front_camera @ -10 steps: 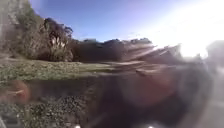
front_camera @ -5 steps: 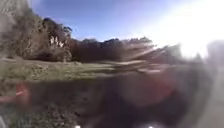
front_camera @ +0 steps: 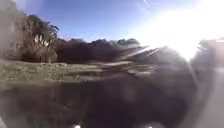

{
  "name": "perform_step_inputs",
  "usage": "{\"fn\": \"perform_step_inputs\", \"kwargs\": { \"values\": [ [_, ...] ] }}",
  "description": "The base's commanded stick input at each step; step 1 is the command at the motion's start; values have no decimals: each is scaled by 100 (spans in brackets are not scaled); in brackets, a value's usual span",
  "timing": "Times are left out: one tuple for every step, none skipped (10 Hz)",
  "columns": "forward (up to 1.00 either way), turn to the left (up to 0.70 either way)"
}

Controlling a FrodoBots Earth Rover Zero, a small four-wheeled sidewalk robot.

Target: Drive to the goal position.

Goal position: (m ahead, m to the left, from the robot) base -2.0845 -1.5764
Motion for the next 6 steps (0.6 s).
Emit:
{"fn": "perform_step_inputs", "kwargs": {
  "values": [
    [70,0],
    [70,0],
    [70,0],
    [70,0],
    [70,0],
    [70,0]
  ]
}}
